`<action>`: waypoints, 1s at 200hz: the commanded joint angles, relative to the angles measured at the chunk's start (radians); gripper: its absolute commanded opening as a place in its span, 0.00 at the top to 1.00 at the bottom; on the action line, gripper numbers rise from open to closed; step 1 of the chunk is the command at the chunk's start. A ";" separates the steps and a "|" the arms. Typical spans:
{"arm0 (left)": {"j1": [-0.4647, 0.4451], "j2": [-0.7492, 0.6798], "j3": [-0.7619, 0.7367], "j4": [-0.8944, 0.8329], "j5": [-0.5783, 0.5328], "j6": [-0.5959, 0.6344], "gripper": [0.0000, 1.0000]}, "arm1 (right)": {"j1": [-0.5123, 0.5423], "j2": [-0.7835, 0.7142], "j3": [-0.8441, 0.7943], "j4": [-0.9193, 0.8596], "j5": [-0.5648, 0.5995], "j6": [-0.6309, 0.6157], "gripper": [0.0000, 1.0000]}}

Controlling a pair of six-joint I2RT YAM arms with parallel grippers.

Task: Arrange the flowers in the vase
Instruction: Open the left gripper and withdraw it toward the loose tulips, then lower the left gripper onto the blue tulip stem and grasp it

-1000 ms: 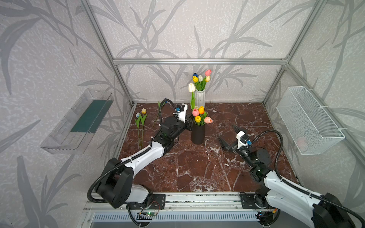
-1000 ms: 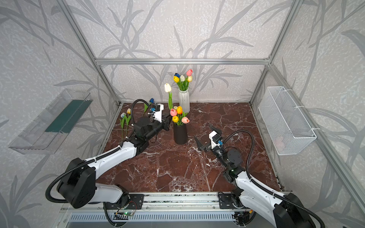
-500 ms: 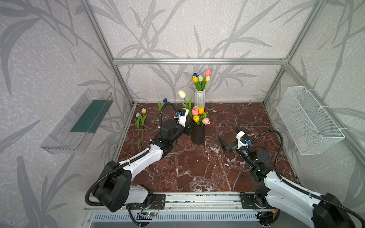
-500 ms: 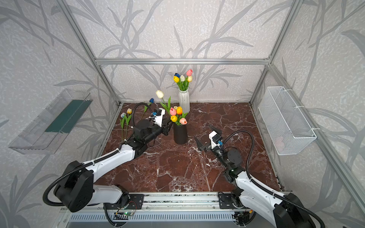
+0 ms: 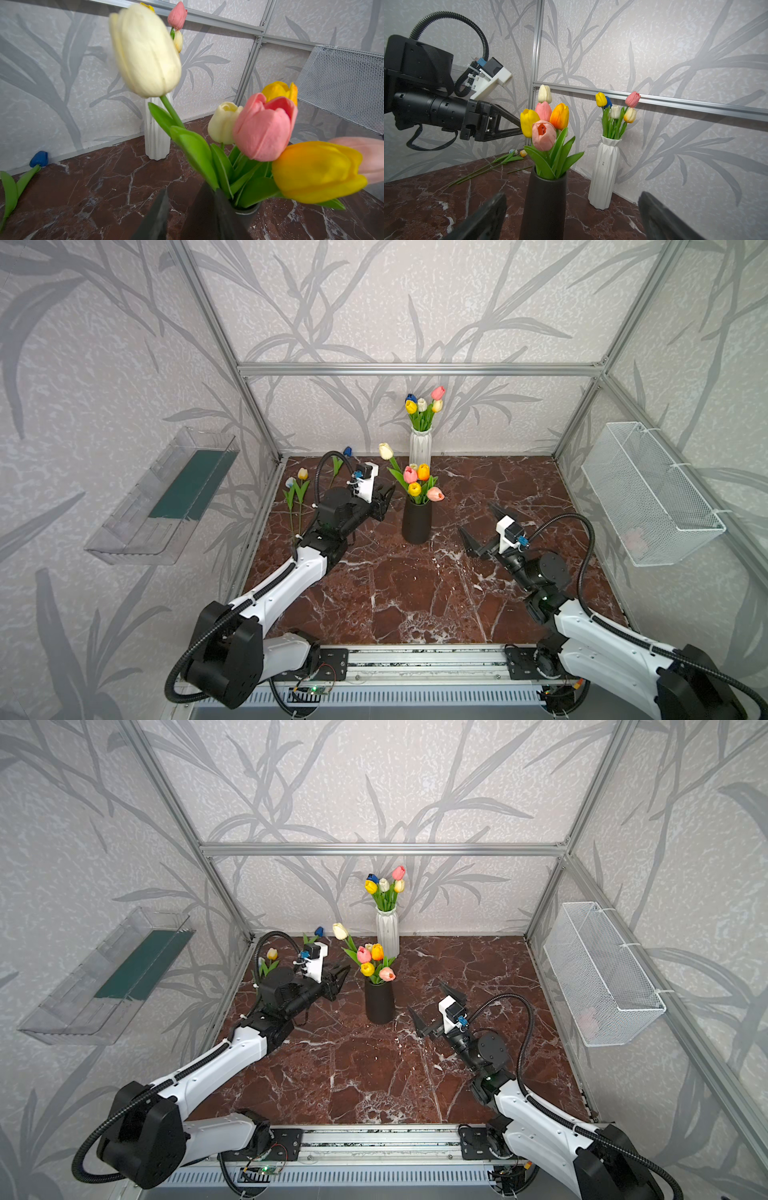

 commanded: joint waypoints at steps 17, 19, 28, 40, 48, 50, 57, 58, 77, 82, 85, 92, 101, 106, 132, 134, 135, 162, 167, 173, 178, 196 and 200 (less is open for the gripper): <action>0.071 0.022 0.008 0.011 -0.054 -0.033 0.53 | 0.004 -0.002 -0.002 0.038 0.012 -0.012 0.00; 0.076 0.026 0.009 0.006 -0.070 -0.036 0.53 | 0.004 -0.003 -0.002 0.038 0.012 -0.012 0.00; 0.098 0.059 0.048 -0.073 -0.173 -0.048 0.46 | 0.004 -0.004 -0.001 0.037 0.011 -0.011 0.00; 0.137 0.131 0.142 -0.240 -0.273 -0.047 0.46 | 0.004 0.001 -0.001 0.038 0.008 -0.009 0.00; 0.169 0.190 0.201 -0.317 -0.315 -0.050 0.46 | 0.004 0.003 0.001 0.038 0.005 -0.007 0.00; 0.179 0.204 0.216 -0.340 -0.320 -0.051 0.46 | 0.004 0.003 0.001 0.038 0.004 -0.007 0.00; 0.213 0.261 0.269 -0.410 -0.323 -0.059 0.46 | 0.004 0.002 0.003 0.037 0.003 -0.007 0.01; 0.218 0.268 0.278 -0.419 -0.322 -0.060 0.46 | 0.004 0.002 0.003 0.037 0.002 -0.007 0.01; 0.308 0.443 0.469 -0.631 -0.308 -0.041 0.46 | 0.004 0.001 0.001 0.037 0.004 -0.007 0.00; 0.323 0.496 0.528 -0.694 -0.312 -0.022 0.46 | 0.004 0.001 -0.001 0.037 0.004 -0.007 0.00; 0.332 0.529 0.569 -0.730 -0.314 -0.011 0.46 | 0.004 0.003 0.000 0.037 0.004 -0.007 0.01; 0.347 0.607 0.667 -0.831 -0.314 0.005 0.45 | 0.004 0.005 0.001 0.038 0.003 -0.007 0.00; 0.359 0.707 0.795 -0.953 -0.334 0.031 0.42 | 0.004 0.008 0.001 0.038 0.002 -0.007 0.00; 0.361 0.761 0.866 -1.012 -0.341 0.061 0.41 | 0.004 0.006 0.002 0.038 0.002 -0.007 0.00; 0.363 1.006 1.185 -1.203 -0.399 0.163 0.38 | 0.005 0.005 0.002 0.037 0.004 -0.012 0.01; 0.363 1.020 1.210 -1.212 -0.402 0.169 0.38 | 0.004 0.005 0.002 0.037 0.003 -0.012 0.01; 0.363 1.029 1.220 -1.214 -0.404 0.172 0.38 | 0.004 0.005 0.002 0.037 0.003 -0.012 0.01; 0.367 1.211 1.477 -1.333 -0.448 0.216 0.38 | 0.005 -0.004 0.005 0.033 0.002 -0.018 0.01; 0.369 1.238 1.518 -1.348 -0.443 0.219 0.38 | 0.004 -0.009 0.005 0.029 0.002 -0.021 0.00; 0.370 1.267 1.562 -1.362 -0.437 0.223 0.38 | 0.004 -0.015 0.006 0.023 0.005 -0.025 0.00; 0.372 1.291 1.594 -1.370 -0.435 0.226 0.38 | 0.004 -0.019 0.005 0.018 0.005 -0.028 0.00; 0.373 1.346 1.654 -1.357 -0.425 0.242 0.38 | 0.004 -0.026 0.004 0.018 0.009 -0.031 0.01; 0.373 1.355 1.663 -1.353 -0.419 0.245 0.38 | 0.004 -0.025 0.004 0.020 0.009 -0.031 0.00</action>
